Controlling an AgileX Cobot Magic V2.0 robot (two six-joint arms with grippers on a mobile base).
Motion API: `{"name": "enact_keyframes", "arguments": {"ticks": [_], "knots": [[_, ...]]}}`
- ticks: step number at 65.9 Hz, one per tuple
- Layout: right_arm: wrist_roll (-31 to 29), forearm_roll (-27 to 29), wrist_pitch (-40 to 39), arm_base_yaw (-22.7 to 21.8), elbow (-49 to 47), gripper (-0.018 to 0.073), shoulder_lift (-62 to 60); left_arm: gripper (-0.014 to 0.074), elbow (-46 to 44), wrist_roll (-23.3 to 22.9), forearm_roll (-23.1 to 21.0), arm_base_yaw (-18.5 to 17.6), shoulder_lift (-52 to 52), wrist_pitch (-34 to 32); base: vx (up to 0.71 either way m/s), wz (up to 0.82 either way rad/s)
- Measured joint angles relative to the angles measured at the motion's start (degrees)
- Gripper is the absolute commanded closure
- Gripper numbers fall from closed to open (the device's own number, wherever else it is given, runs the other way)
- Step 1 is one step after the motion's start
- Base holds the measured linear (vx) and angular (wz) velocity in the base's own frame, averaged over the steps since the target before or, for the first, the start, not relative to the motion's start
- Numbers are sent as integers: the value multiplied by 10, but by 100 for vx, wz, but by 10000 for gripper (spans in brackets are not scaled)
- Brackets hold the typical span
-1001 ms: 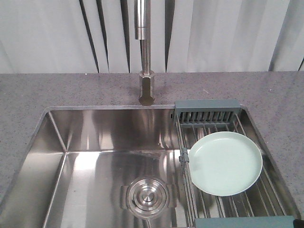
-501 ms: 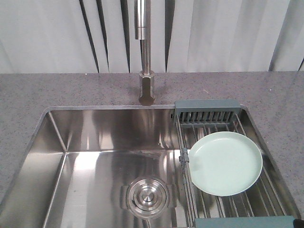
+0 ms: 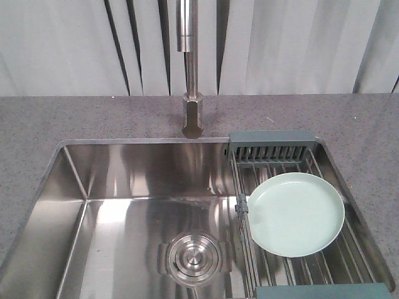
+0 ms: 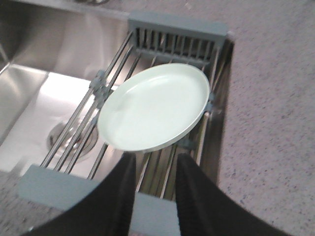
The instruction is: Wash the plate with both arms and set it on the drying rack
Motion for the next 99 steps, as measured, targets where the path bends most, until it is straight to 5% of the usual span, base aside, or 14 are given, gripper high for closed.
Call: {"name": "enact_keyframes", "arguments": {"ticks": [8,22,48,82,99], "knots": [[0,-3,-90,-38,65,575,-41,603,0,1,0,0,0,0,0,0],[-2,-4,-211,-79,163,566,-96,603,0,1,0,0,0,0,0,0],[-4,-14,-385,-83,287,564,-173,603,0,1,0,0,0,0,0,0],[-4,-16,-400,-83,288,564,-175,603,0,1,0,0,0,0,0,0],[45,-80,-400,-83,288,564,-175,603,0,1,0,0,0,0,0,0]]}}
